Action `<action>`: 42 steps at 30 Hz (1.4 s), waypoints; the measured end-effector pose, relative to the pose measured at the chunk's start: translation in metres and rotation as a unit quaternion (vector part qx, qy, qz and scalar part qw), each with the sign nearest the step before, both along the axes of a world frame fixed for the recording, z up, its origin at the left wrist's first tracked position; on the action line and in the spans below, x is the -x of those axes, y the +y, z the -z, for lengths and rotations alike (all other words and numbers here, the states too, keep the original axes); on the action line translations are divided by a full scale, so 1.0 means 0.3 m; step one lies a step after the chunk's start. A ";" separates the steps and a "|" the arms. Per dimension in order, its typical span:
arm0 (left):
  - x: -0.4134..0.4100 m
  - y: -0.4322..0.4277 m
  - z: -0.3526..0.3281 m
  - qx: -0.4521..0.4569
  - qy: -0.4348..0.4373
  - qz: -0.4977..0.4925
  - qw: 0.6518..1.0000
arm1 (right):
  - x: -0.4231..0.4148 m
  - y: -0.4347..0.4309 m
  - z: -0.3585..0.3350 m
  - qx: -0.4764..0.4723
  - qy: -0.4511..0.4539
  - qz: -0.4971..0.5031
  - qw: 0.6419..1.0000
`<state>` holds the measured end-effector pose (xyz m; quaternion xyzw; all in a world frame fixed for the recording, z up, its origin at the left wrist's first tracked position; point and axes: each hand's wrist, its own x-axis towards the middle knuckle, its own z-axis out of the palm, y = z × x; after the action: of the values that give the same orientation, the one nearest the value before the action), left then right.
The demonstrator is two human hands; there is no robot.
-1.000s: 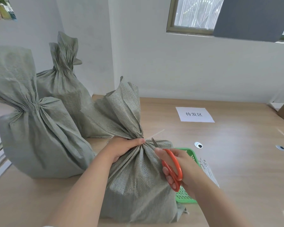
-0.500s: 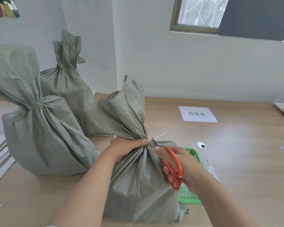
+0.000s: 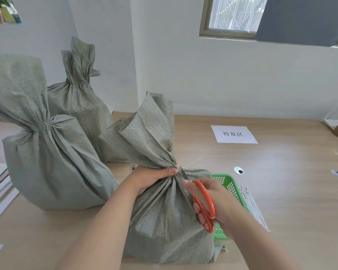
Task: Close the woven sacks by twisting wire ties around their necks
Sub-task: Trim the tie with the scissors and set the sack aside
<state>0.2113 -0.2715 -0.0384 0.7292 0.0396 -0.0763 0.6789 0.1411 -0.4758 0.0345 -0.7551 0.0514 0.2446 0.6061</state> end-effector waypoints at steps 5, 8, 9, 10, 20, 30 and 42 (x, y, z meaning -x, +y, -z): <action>0.009 -0.006 -0.002 -0.022 -0.011 0.031 0.999 | 0.034 -0.001 0.008 -0.009 -0.002 0.004 1.000; 0.011 -0.006 0.003 -0.030 -0.024 0.024 0.999 | 0.050 -0.005 0.011 -0.016 -0.001 0.006 1.000; 0.010 -0.006 0.007 -0.032 -0.034 0.025 0.999 | 0.054 -0.005 0.013 -0.018 -0.001 0.010 1.000; 0.009 -0.007 0.010 -0.035 -0.040 0.025 0.998 | 0.057 -0.002 0.016 -0.019 -0.002 0.014 1.000; 0.023 -0.002 0.015 -0.054 -0.031 0.031 0.998 | 0.088 0.031 0.036 0.031 -0.032 0.048 0.998; 0.045 -0.009 -0.004 -0.079 -0.015 0.050 0.996 | 0.155 0.065 0.047 0.046 -0.058 0.086 0.994; 0.048 -0.012 -0.017 -0.071 -0.022 0.030 0.997 | 0.173 0.043 0.090 -0.007 -0.093 0.134 0.987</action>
<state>0.1969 -0.2752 -0.0333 0.7780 0.0078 -0.0774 0.6235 0.0892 -0.4628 0.0076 -0.7567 0.0939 0.0900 0.6407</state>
